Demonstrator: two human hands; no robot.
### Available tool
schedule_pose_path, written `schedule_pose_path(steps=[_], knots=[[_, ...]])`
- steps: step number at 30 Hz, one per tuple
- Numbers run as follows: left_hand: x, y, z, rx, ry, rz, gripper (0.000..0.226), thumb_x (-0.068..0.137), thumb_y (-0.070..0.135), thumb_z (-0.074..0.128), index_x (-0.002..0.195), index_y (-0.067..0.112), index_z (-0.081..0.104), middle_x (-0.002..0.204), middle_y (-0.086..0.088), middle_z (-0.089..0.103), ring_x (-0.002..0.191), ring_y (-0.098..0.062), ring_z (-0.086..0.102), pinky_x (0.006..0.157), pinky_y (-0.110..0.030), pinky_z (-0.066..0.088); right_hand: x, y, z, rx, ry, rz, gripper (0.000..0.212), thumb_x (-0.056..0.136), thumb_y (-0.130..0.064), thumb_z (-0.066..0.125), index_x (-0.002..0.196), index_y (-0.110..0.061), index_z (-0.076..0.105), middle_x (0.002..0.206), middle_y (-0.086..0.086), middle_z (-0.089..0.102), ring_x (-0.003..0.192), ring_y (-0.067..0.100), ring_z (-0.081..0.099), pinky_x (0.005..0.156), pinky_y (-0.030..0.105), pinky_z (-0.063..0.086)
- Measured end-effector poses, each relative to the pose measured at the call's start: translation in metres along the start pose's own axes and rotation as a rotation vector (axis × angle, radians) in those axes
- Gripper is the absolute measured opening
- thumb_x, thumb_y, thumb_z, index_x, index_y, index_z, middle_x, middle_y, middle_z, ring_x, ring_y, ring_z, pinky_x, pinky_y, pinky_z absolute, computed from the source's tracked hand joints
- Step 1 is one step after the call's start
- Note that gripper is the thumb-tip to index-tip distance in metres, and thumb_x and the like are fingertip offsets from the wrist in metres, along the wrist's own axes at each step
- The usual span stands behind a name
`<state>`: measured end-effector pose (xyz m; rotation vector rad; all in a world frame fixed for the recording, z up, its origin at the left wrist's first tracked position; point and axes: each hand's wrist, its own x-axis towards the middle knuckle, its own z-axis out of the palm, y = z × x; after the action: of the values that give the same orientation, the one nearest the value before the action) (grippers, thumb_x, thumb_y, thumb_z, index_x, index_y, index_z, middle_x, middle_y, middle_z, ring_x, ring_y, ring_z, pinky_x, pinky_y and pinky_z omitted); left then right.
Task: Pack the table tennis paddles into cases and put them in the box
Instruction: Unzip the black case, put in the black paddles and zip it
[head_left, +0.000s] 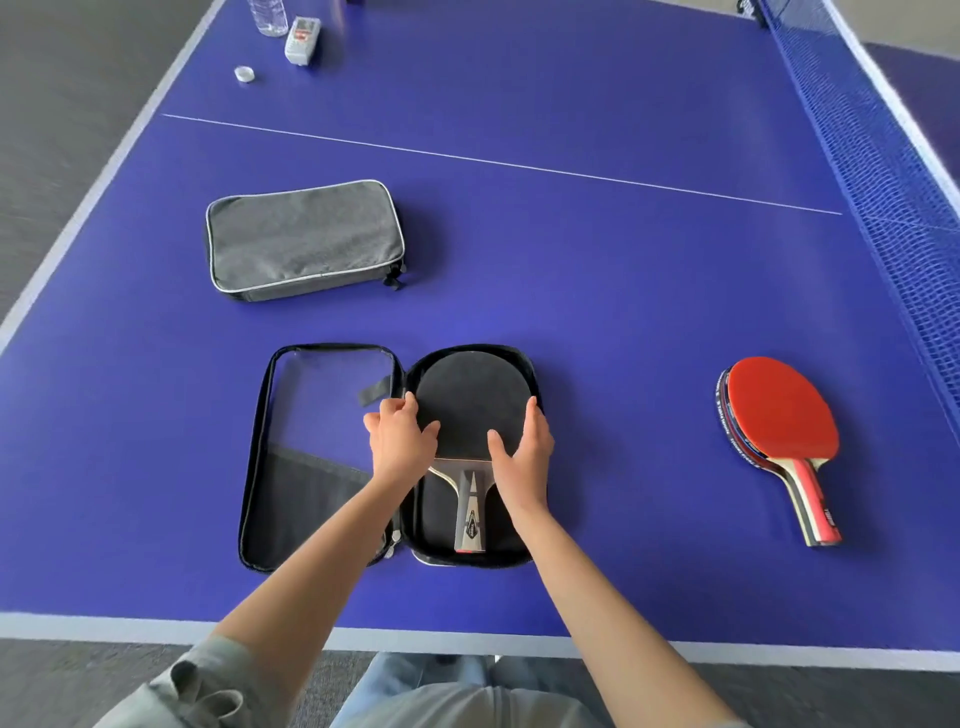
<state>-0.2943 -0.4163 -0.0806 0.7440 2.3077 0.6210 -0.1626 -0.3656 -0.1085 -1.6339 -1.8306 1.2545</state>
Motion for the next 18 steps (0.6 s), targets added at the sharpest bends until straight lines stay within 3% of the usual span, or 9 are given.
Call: schedule_pose_path(steps=[3,7,10,14,18], knots=[[0.001,-0.011,-0.018,-0.059,0.125,0.051,0.049,0.092,0.021,0.054,0.139,0.012,0.042,0.134,-0.012,0.040,0.121,-0.033,0.030,0.100,-0.037,0.033,0.003,-0.001,-0.003,-0.256,0.076,-0.223,0.064,0.090,-0.024,0.056,0.146,-0.011,0.027,0.157,0.010,0.012,0.143,0.028,0.012,0.117,0.043,0.018],[0.010,-0.044,-0.046,0.025,0.213,0.084,0.045,0.092,0.019,0.053,0.136,0.014,0.045,0.135,-0.013,0.039,0.120,-0.034,0.032,0.101,-0.041,0.032,0.006,-0.005,0.004,-0.572,-0.041,-0.472,0.064,0.090,-0.049,0.035,0.146,-0.018,0.029,0.157,0.011,0.016,0.145,0.029,0.011,0.117,0.040,0.013],[0.019,-0.069,-0.061,0.097,0.221,0.044,0.054,0.091,0.022,0.056,0.141,0.016,0.038,0.145,-0.014,0.031,0.130,-0.036,0.026,0.104,-0.045,0.027,0.006,0.000,0.011,-0.692,-0.082,-0.482,0.067,0.091,-0.056,0.026,0.148,-0.021,0.025,0.158,0.009,0.013,0.146,0.029,0.008,0.118,0.042,0.015],[0.020,-0.091,-0.067,0.109,0.211,-0.155,0.067,0.090,0.031,0.057,0.147,0.019,0.023,0.155,-0.015,0.010,0.139,-0.035,0.011,0.110,-0.049,0.017,0.007,0.004,0.012,-0.758,-0.083,-0.474,0.066,0.092,-0.057,0.021,0.149,-0.023,0.019,0.159,0.007,0.010,0.146,0.027,0.005,0.118,0.041,0.013],[0.022,-0.101,-0.076,-0.052,0.250,-0.208,0.072,0.087,0.034,0.060,0.146,0.017,0.023,0.150,-0.010,0.025,0.133,-0.036,0.026,0.106,-0.050,0.026,0.007,0.002,0.011,-0.776,-0.095,-0.464,0.067,0.091,-0.058,0.020,0.149,-0.023,0.020,0.159,0.008,0.010,0.146,0.027,0.005,0.118,0.042,0.013]])
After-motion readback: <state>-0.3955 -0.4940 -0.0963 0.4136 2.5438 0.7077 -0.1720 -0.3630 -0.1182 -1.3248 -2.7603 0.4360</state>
